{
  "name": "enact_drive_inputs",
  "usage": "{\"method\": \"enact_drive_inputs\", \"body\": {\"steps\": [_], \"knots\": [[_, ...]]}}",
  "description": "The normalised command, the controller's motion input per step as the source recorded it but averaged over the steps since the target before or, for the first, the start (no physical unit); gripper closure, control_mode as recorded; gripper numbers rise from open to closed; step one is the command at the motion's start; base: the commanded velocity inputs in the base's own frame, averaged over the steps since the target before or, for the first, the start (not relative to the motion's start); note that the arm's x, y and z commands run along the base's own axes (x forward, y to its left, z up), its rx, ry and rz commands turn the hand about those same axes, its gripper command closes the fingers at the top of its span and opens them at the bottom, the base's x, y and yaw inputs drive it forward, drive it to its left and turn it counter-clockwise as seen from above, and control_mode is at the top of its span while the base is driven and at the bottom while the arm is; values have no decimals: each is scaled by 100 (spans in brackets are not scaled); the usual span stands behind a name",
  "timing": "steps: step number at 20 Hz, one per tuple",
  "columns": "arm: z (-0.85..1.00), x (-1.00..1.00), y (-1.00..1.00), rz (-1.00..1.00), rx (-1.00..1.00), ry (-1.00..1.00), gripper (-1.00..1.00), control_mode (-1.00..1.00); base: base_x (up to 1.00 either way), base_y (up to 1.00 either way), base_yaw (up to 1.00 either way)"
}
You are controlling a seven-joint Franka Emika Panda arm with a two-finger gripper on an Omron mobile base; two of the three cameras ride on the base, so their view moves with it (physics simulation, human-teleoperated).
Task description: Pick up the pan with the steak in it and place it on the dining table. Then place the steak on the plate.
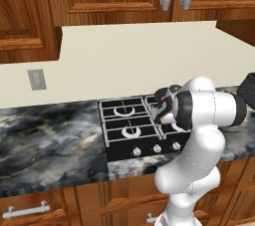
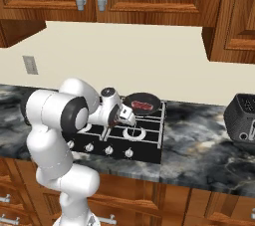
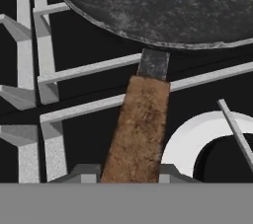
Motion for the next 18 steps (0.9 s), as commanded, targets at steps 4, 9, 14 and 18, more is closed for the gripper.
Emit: {"method": "enact_drive_inputs", "body": {"steps": [4, 9, 14, 18], "knots": [[40, 2, 5, -9, 0, -1, 100, -100, 0, 0, 0], [74, -14, 6, -4, 0, -2, 100, -100, 0, 0, 0], [79, -56, 5, 0, 0, -5, 100, -100, 0, 0, 0], [75, -73, 0, 0, -1, -3, 100, -100, 0, 0, 0]]}}
